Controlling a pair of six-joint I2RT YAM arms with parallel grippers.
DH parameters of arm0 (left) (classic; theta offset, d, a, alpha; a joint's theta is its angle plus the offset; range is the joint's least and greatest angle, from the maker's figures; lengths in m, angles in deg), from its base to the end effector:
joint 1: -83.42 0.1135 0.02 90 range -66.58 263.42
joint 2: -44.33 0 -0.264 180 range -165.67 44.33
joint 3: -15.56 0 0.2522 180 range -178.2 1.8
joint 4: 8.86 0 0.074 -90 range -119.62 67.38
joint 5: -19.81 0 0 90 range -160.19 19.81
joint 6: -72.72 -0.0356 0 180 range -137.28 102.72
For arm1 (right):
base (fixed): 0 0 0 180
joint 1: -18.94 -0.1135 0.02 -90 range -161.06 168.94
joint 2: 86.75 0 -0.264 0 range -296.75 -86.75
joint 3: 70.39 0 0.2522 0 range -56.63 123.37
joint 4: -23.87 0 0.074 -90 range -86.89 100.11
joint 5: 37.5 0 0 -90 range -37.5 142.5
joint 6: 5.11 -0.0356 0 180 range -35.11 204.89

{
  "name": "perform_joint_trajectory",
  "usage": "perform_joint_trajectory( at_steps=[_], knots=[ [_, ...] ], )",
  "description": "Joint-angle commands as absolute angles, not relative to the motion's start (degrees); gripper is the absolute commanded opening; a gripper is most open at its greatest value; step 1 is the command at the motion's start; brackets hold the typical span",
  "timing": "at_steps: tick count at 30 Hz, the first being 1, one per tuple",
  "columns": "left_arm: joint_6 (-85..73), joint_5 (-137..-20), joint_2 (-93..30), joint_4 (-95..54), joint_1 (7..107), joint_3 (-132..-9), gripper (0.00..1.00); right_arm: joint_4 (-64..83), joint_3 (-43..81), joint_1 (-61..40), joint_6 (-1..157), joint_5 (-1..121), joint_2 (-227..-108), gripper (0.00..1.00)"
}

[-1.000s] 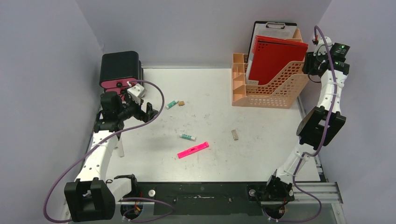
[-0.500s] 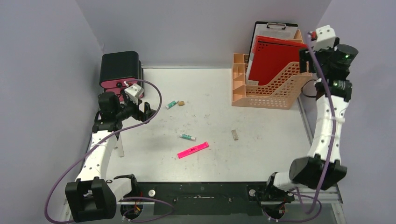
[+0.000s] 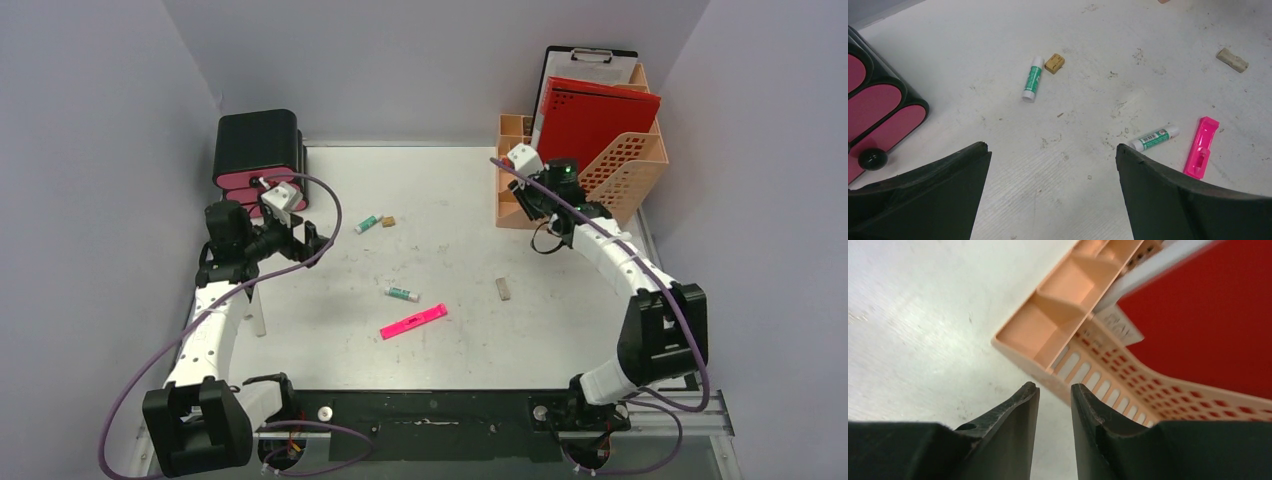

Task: Organize the desk
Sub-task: Move the storage box to the center of the board.

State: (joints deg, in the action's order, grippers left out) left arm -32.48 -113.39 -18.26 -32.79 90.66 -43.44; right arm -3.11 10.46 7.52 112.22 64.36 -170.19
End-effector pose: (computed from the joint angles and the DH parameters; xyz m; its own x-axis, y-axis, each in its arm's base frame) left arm 0.2400 0.0059 0.2859 -0.3085 0.1535 -0.9388 0.6127 0.7870 -0.0727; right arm 0.3283 0.0738 0.3107 -0.2603 -0.5110 -0.8192 -0.5499 0.7759 -0.3092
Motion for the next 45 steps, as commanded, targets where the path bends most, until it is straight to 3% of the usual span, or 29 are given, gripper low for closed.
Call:
perform_joint_trajectory(
  at_steps=[1, 16, 25, 31, 40, 45],
  knots=[
    [-31.3, -117.1, -18.1, -29.0, 92.0, -43.0, 0.96, 8.5, 6.6, 7.0, 113.4, 53.2, -172.3, 0.30],
    [-28.3, -120.4, -17.4, -25.5, 95.4, -41.1, 0.96, 6.7, 7.9, 7.0, 108.5, 44.1, -185.4, 0.33],
    [-26.9, -122.4, -17.2, -24.0, 96.4, -40.3, 0.96, 4.8, 8.1, 10.2, 109.3, 43.1, -187.1, 0.18],
    [-26.5, -123.0, -17.3, -23.8, 96.4, -40.4, 0.96, 3.7, 8.3, 12.9, 109.2, 44.7, -186.4, 0.15],
    [-26.1, -123.2, -17.4, -23.6, 96.4, -40.5, 0.96, 2.8, 8.7, 12.9, 109.2, 46.2, -185.8, 0.16],
    [-25.8, -123.0, -17.4, -23.5, 97.0, -40.5, 0.96, 2.4, 9.3, 12.9, 109.6, 46.0, -185.3, 0.24]
  ],
)
